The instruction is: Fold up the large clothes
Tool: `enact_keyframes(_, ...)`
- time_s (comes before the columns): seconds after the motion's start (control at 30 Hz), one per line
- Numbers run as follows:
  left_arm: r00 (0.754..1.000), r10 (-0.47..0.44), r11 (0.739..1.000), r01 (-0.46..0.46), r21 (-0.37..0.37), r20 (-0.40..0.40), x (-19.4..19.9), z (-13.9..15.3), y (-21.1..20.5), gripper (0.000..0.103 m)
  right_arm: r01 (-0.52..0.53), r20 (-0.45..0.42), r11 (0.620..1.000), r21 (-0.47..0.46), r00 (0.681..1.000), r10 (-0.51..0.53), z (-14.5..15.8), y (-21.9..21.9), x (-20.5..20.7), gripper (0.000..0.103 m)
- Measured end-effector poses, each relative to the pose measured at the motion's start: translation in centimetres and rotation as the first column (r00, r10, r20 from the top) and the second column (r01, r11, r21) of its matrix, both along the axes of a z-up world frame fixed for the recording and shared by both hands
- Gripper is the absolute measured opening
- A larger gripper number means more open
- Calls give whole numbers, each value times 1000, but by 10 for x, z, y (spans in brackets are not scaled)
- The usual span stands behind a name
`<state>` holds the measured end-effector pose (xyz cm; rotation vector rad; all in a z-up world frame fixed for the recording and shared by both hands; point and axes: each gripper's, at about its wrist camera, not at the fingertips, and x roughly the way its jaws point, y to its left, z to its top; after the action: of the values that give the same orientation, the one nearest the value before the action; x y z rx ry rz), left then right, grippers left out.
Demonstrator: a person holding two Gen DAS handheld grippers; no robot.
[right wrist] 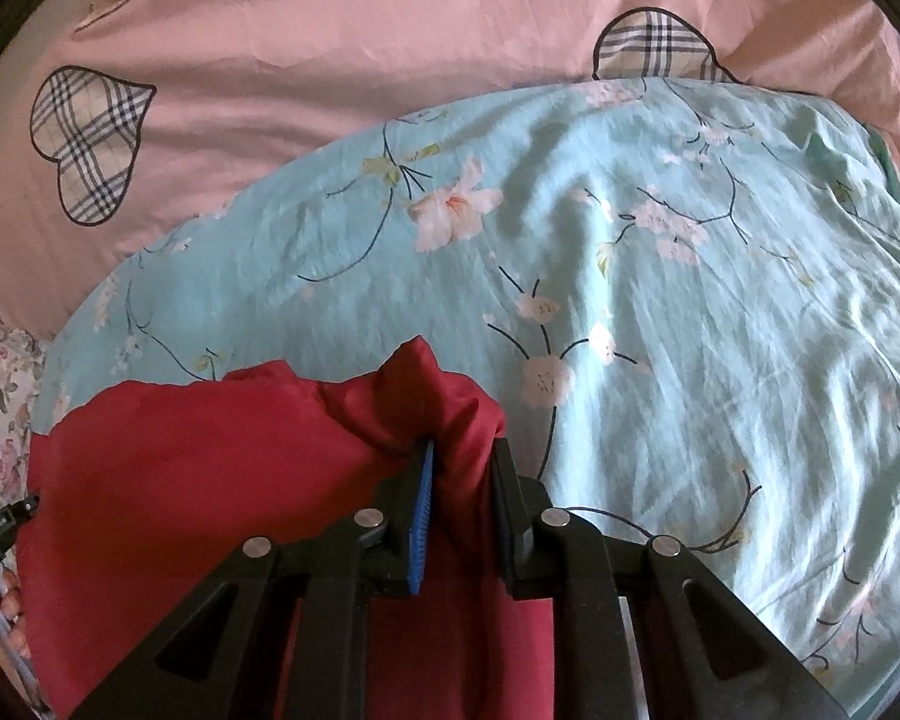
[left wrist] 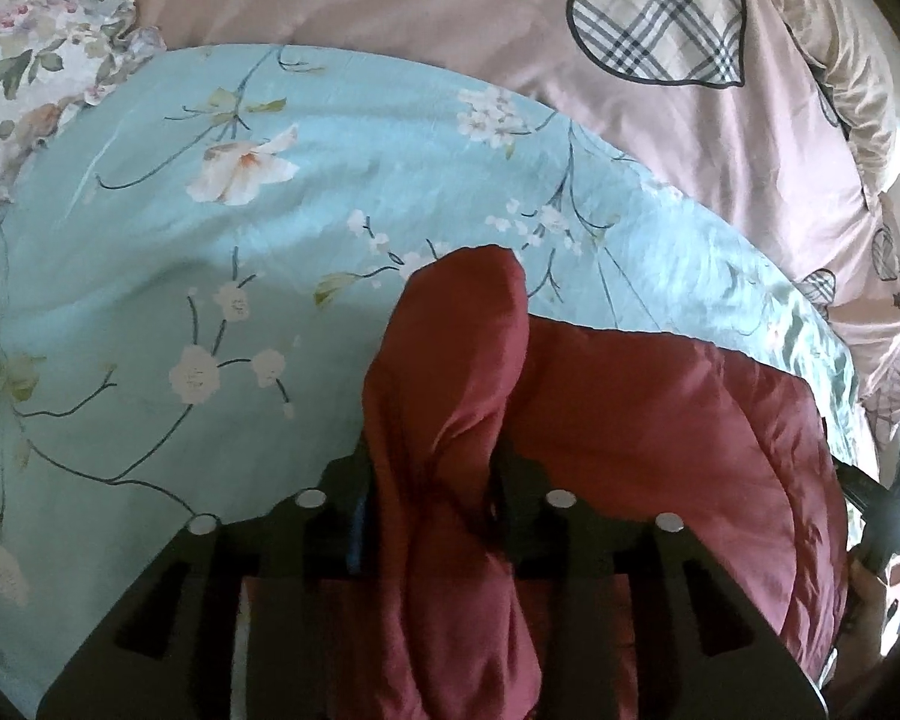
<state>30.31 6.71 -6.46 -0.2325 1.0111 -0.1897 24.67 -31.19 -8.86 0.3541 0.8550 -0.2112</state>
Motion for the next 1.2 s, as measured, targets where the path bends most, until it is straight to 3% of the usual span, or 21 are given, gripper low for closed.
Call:
enact_keyframes(0.1,1000,27,999,-27,-22,7,-3,3,8,47,15,-5,1000,-9,1000,-16,1,-2,-3,32)
enact_keyframes(0.27,997,61,997,-59,-56,38,-17,18,21,53,50,13,999,-7,999,-50,11,-6,-18,43)
enact_keyframes(0.37,995,72,997,-68,-44,76,-26,33,24,59,62,40,998,-28,997,-61,22,-6,-29,47)
enact_keyframes(0.53,987,85,996,-83,-19,138,-37,54,29,59,70,78,997,-41,995,-66,38,-7,-48,49)
enact_keyframes(0.73,984,43,998,-36,-45,174,-61,69,25,59,10,130,1000,-17,991,-8,50,15,-81,52)
enact_keyframes(0.8,985,26,999,-17,-51,171,-72,68,20,59,-16,137,1000,-16,990,18,50,27,-94,59)
enact_keyframes(1.2,989,-80,996,85,-31,121,-151,47,-16,59,-156,160,987,-39,974,160,41,111,-161,70)
